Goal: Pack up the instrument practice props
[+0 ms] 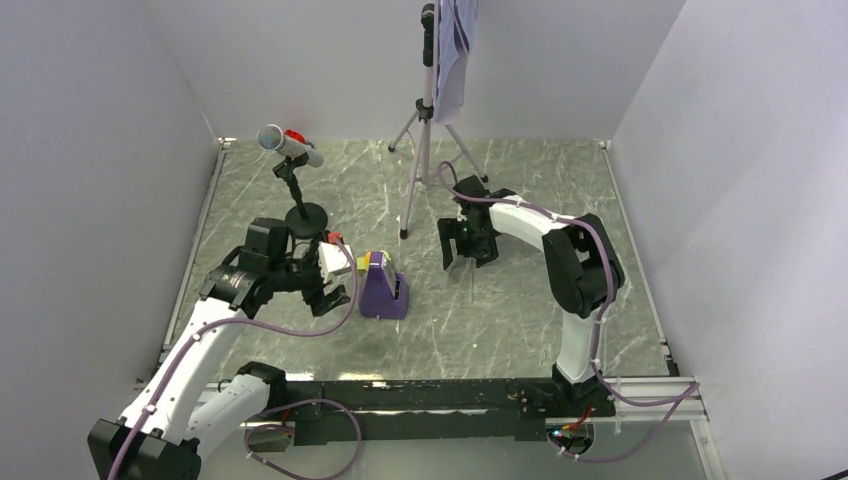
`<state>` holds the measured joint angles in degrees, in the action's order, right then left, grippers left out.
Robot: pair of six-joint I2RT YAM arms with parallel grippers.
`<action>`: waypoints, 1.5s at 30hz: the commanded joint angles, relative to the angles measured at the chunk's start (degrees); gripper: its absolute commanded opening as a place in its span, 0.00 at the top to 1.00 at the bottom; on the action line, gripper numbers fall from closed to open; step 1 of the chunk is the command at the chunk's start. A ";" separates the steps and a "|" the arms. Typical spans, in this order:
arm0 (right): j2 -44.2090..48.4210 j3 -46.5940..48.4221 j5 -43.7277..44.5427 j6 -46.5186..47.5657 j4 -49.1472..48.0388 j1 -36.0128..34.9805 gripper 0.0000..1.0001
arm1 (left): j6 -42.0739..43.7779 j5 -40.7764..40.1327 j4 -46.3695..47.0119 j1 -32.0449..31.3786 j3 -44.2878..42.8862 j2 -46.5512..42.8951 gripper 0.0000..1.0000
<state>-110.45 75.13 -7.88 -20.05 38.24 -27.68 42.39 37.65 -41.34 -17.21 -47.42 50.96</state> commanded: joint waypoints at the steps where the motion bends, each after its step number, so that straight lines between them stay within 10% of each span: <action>1: -2.84 2.21 3.79 -6.84 3.15 -1.71 0.16 | 0.49 0.64 -0.79 1.04 2.02 -0.65 0.14; 12: -8.79 -1.78 6.63 -7.61 4.85 -5.80 0.40 | -0.73 0.66 0.03 1.31 0.84 0.26 0.15; 24: -7.15 2.92 -2.20 9.39 2.59 -5.68 1.00 | -2.19 1.85 2.23 2.01 4.52 -1.30 0.14; 36: 14.90 -15.26 -15.39 21.42 -17.70 -4.48 1.00 | -5.45 4.84 2.40 3.72 3.65 -1.88 0.13; 45: 30.58 -10.64 -27.77 26.93 -12.74 -3.20 1.00 | -3.93 3.64 -2.35 5.43 -5.46 -0.85 0.12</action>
<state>-85.06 59.09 -28.05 2.94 25.39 -31.46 37.91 40.14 -42.24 -12.12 -48.03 49.71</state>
